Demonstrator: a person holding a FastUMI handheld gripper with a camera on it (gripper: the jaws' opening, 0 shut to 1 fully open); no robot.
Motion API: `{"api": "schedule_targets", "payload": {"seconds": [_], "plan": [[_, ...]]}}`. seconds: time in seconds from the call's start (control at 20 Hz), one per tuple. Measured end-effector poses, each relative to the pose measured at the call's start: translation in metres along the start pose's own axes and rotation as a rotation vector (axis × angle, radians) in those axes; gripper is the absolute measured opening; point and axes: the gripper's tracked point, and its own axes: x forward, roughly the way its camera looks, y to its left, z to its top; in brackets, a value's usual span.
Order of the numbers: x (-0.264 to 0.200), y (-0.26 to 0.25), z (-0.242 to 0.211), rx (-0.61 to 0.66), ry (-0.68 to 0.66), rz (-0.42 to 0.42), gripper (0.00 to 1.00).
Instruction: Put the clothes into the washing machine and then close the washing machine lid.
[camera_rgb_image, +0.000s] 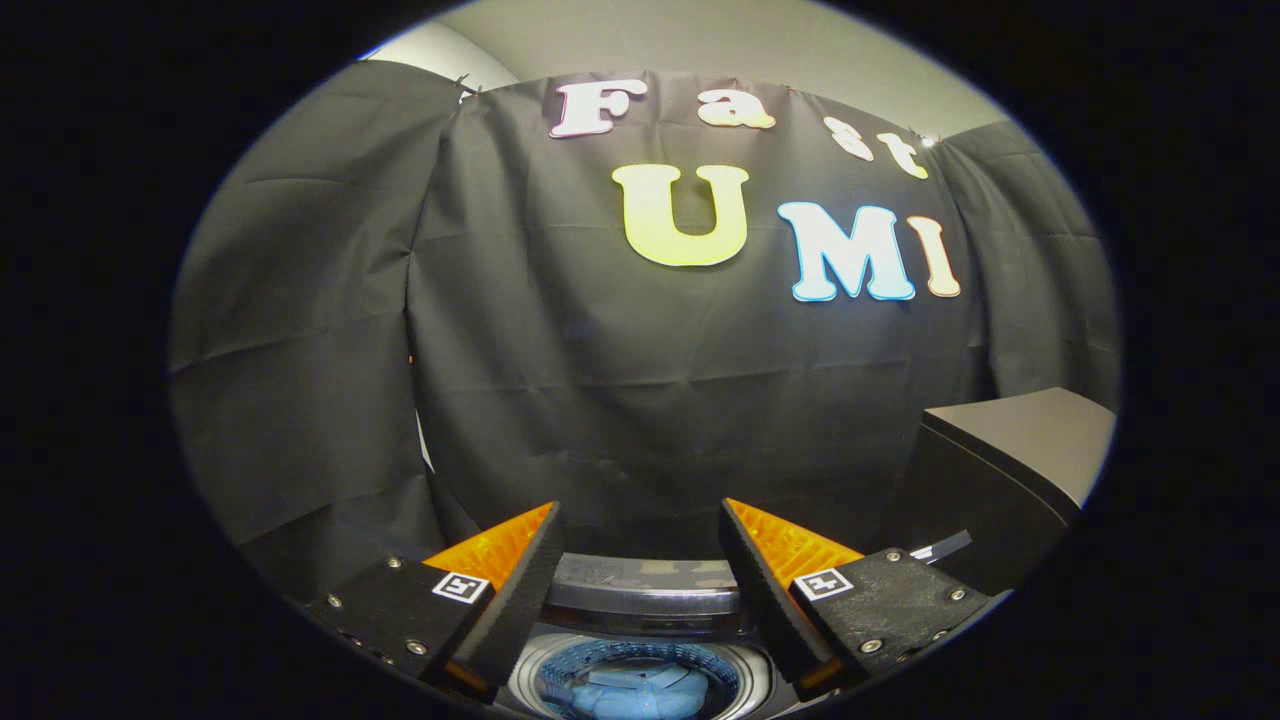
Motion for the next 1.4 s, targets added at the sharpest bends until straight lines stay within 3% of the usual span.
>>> {"api": "schedule_targets", "payload": {"seconds": [0.7,1.05,1.4], "plan": [[-0.039,0.007,-0.074,-0.027,0.114,0.029,0.95],[-0.084,-0.013,-0.025,0.012,0.041,0.025,0.95],[-0.154,-0.073,0.032,-0.019,-0.056,0.026,0.95]]}}
